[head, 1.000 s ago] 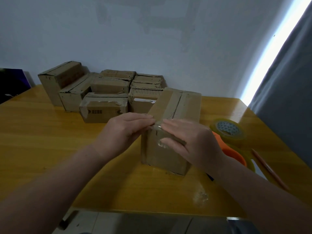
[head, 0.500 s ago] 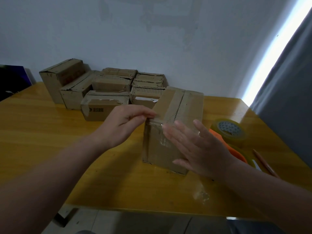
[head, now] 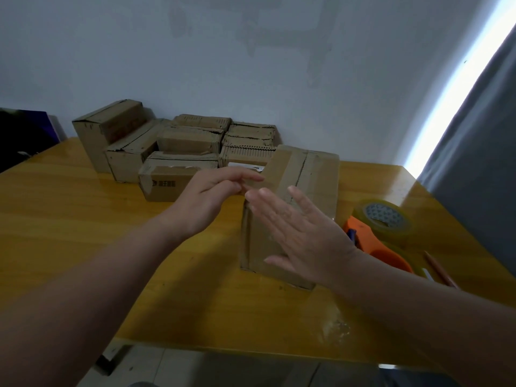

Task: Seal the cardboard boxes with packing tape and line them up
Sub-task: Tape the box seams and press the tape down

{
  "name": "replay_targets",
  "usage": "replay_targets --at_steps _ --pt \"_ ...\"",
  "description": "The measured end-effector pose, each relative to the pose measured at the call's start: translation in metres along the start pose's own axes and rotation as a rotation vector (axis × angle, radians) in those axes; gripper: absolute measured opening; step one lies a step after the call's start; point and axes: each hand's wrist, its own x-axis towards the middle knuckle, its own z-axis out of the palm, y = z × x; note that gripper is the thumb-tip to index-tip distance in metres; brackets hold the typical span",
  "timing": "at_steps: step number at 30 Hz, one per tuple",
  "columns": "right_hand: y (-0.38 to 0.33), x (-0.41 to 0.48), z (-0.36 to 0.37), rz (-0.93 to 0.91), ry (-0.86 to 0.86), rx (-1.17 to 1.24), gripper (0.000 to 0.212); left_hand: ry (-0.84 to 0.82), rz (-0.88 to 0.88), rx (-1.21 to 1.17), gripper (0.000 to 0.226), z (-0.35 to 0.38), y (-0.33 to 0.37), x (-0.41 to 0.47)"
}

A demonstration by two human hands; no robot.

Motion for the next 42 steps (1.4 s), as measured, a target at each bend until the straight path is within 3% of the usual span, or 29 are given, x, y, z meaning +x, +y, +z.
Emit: replay_targets --at_steps 14,23,27,32,42 --pt "-0.009 0.0 -0.01 -0.065 -0.096 0.109 0.094 0.036 -0.096 -0.078 0.041 0.004 0.007 -0.002" --pt "0.006 -0.021 -0.002 -0.121 -0.092 0.037 0.089 0.055 -0.021 0.092 0.041 0.011 0.009 -0.001" --pt "-0.001 -0.044 0.007 -0.132 -0.118 0.11 0.089 0.069 0.003 0.167 0.039 0.014 0.01 -0.003" --pt "0.013 -0.063 0.002 -0.064 -0.081 0.261 0.074 0.086 -0.024 0.183 0.033 0.015 0.011 -0.004" --pt "0.014 -0.083 -0.001 -0.006 -0.102 0.282 0.072 0.089 -0.076 0.208 0.033 0.019 0.018 -0.004"
